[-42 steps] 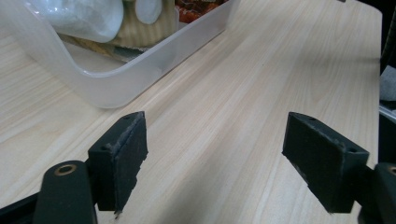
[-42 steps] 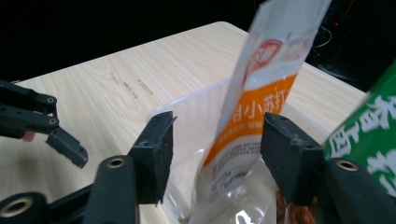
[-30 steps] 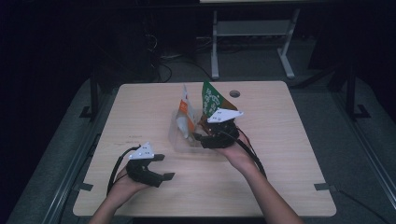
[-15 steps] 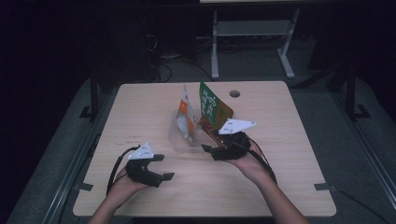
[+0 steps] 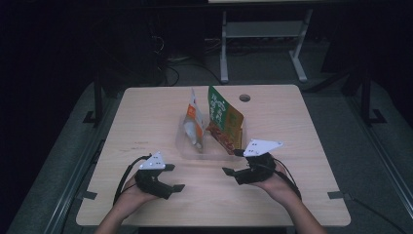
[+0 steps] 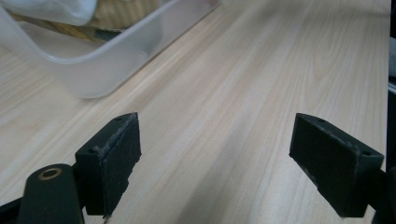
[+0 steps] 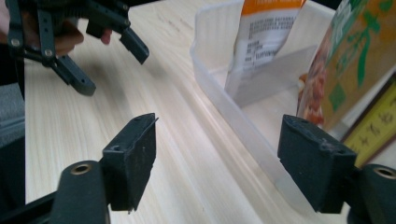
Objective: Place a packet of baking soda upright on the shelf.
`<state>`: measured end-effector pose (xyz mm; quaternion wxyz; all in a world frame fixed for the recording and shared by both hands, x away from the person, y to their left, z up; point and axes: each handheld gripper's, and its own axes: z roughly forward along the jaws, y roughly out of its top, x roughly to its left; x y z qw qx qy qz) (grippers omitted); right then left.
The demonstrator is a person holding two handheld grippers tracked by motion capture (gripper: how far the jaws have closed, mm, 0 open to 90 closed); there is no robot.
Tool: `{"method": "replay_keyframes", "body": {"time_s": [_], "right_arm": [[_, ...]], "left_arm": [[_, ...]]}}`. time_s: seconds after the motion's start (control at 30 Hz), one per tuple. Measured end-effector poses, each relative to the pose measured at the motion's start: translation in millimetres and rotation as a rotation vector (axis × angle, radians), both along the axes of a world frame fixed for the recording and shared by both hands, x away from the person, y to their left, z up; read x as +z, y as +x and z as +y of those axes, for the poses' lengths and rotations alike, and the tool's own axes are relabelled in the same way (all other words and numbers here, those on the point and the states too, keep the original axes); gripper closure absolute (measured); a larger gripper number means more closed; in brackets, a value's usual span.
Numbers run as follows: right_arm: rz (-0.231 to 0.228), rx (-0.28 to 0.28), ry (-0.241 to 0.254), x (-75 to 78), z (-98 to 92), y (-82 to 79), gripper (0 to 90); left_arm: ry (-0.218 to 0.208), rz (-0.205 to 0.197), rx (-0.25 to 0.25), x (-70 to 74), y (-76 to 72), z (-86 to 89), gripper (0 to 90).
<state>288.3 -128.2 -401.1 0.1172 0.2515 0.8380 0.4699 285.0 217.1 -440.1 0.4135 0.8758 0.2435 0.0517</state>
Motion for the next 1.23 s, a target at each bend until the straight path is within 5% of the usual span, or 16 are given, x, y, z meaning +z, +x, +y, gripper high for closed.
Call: {"method": "replay_keyframes", "body": {"time_s": [0.63, 1.23], "right_arm": [[0.037, 0.003, -0.112, -42.0, -32.4, -14.5, 22.9], [0.054, 0.006, -0.115, -48.5, -31.7, -9.4, 20.1]], "left_arm": [[0.054, -0.005, -0.113, -7.4, -6.1, -10.2, 15.9], [0.055, 0.002, -0.105, -9.1, -3.3, -7.4, 15.9]]}}
